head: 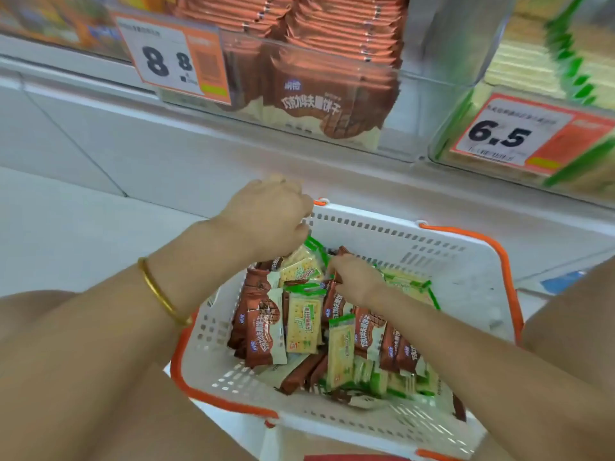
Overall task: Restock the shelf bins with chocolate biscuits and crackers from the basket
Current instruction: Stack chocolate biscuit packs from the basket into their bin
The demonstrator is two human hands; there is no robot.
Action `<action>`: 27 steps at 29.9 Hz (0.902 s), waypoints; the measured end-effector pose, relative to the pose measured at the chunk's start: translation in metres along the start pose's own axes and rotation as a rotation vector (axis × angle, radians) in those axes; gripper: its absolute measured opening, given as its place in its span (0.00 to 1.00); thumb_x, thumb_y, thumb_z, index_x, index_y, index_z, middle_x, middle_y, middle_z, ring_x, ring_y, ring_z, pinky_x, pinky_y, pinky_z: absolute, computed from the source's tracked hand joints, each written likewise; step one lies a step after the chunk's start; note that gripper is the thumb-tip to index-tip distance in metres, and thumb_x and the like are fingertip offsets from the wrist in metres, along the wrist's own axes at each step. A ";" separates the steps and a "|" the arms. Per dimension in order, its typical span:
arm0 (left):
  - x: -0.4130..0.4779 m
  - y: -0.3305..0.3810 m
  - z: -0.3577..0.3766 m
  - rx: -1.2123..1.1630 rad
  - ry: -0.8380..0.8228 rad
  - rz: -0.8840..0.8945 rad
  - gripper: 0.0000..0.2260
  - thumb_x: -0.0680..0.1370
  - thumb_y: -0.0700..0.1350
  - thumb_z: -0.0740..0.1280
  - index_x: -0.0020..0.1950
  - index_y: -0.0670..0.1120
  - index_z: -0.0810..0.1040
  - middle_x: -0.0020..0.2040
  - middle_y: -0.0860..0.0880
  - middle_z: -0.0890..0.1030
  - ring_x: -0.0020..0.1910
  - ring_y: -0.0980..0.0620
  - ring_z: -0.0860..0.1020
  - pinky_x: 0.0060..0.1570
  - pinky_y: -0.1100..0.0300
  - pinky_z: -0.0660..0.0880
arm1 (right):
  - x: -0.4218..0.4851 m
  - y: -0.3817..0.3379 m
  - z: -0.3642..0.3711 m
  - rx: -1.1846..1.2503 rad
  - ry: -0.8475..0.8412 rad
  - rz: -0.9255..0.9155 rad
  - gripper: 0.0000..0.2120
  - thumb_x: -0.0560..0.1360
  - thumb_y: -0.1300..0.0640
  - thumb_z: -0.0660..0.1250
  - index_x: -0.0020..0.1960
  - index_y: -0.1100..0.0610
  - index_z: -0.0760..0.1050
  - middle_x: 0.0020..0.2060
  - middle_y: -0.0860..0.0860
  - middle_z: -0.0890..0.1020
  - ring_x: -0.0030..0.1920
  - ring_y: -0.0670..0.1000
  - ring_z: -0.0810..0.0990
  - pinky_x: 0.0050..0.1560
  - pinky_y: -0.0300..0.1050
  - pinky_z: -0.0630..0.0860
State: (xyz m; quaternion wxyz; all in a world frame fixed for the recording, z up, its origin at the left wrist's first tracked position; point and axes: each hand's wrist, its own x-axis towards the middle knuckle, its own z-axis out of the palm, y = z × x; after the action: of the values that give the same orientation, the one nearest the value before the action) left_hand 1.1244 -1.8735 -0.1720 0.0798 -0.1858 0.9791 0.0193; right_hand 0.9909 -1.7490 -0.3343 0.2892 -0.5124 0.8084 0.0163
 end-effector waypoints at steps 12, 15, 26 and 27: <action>0.015 0.016 0.010 0.097 -0.045 0.084 0.16 0.80 0.50 0.56 0.64 0.47 0.72 0.60 0.47 0.73 0.60 0.47 0.68 0.59 0.51 0.69 | 0.016 0.028 0.036 0.118 0.038 0.157 0.28 0.70 0.54 0.74 0.64 0.56 0.64 0.59 0.55 0.71 0.59 0.56 0.73 0.55 0.52 0.75; 0.015 0.019 0.012 0.095 -0.080 0.111 0.16 0.80 0.50 0.56 0.65 0.48 0.72 0.62 0.47 0.73 0.61 0.47 0.68 0.60 0.51 0.69 | 0.009 0.030 0.032 -0.025 -0.018 0.096 0.22 0.72 0.49 0.71 0.62 0.55 0.69 0.55 0.54 0.76 0.59 0.55 0.72 0.50 0.47 0.73; 0.018 0.015 -0.007 -0.465 -0.302 -0.053 0.21 0.76 0.53 0.67 0.67 0.48 0.70 0.63 0.49 0.75 0.59 0.51 0.74 0.56 0.61 0.71 | -0.071 -0.003 -0.117 0.938 0.071 -0.049 0.08 0.70 0.66 0.73 0.43 0.57 0.75 0.34 0.48 0.79 0.30 0.39 0.77 0.29 0.29 0.70; 0.016 0.012 -0.014 -0.555 -0.291 -0.076 0.17 0.76 0.52 0.69 0.62 0.48 0.74 0.57 0.50 0.78 0.53 0.52 0.77 0.51 0.62 0.72 | -0.080 -0.012 -0.128 0.948 0.097 -0.075 0.10 0.70 0.67 0.73 0.46 0.58 0.74 0.33 0.48 0.77 0.28 0.37 0.75 0.27 0.28 0.69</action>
State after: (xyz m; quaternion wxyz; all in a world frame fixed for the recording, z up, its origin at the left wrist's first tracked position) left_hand 1.1037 -1.8687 -0.1611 0.1660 -0.2323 0.9070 0.3094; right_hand 0.9679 -1.7301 -0.1861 0.4533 -0.3530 0.7203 -0.3886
